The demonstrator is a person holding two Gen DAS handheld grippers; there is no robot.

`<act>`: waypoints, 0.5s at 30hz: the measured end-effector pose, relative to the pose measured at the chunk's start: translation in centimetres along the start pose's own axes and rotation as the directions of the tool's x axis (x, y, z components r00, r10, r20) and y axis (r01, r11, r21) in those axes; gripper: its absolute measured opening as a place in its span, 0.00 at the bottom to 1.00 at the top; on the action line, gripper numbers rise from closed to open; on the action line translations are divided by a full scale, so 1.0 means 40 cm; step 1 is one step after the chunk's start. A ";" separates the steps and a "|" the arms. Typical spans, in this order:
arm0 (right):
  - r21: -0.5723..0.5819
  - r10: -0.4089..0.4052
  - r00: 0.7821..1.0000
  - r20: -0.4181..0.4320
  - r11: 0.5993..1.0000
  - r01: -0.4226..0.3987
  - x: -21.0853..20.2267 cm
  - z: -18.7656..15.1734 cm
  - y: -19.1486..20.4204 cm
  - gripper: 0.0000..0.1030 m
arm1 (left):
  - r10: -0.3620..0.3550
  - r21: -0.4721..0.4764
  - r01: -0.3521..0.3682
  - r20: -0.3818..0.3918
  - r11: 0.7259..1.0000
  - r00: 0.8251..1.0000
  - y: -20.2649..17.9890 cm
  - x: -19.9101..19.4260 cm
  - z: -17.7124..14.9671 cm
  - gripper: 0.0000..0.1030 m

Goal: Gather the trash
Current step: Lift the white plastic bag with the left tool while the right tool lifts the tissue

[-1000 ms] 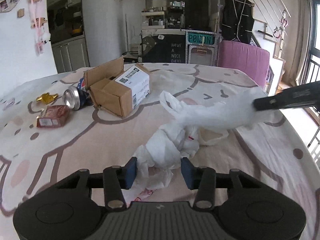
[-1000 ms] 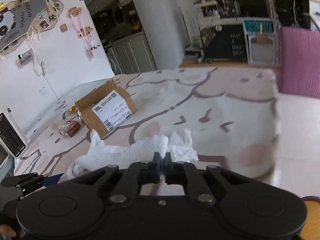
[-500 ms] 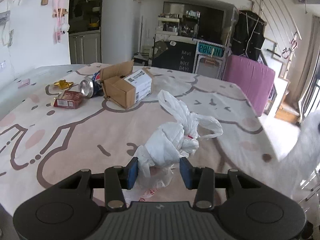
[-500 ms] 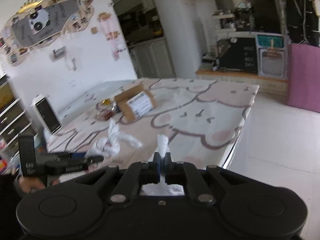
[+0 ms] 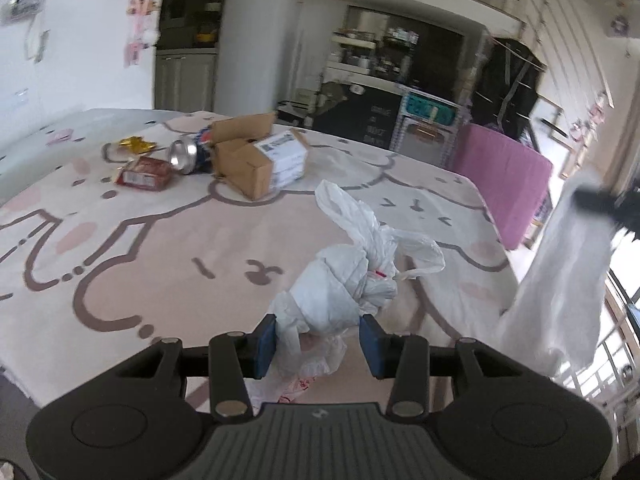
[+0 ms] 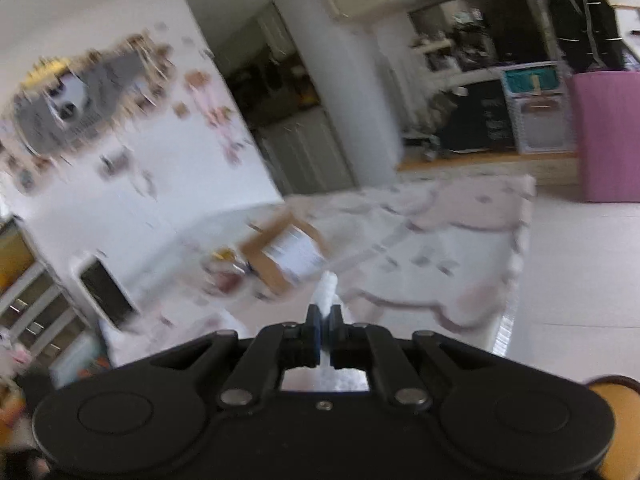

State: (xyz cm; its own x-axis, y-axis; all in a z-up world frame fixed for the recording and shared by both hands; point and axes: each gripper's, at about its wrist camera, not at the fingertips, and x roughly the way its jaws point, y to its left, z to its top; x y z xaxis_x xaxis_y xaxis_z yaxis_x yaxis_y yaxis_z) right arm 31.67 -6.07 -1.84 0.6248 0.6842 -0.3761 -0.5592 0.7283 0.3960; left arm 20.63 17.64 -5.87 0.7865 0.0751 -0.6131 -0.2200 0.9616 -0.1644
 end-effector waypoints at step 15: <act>-0.139 -0.128 0.986 -0.109 0.984 0.113 0.110 -0.088 0.046 0.04 | 0.061 -0.089 -0.056 0.049 0.994 0.997 0.070 -0.039 0.020 0.44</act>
State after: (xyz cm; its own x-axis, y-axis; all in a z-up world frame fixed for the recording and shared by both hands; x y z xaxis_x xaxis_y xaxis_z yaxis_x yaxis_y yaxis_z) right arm 31.47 -1.59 -5.69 0.6283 0.5852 -0.5125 -0.5557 0.7987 0.2307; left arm 19.25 20.43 -4.77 0.7990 0.1462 -0.5833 -0.3143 0.9285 -0.1978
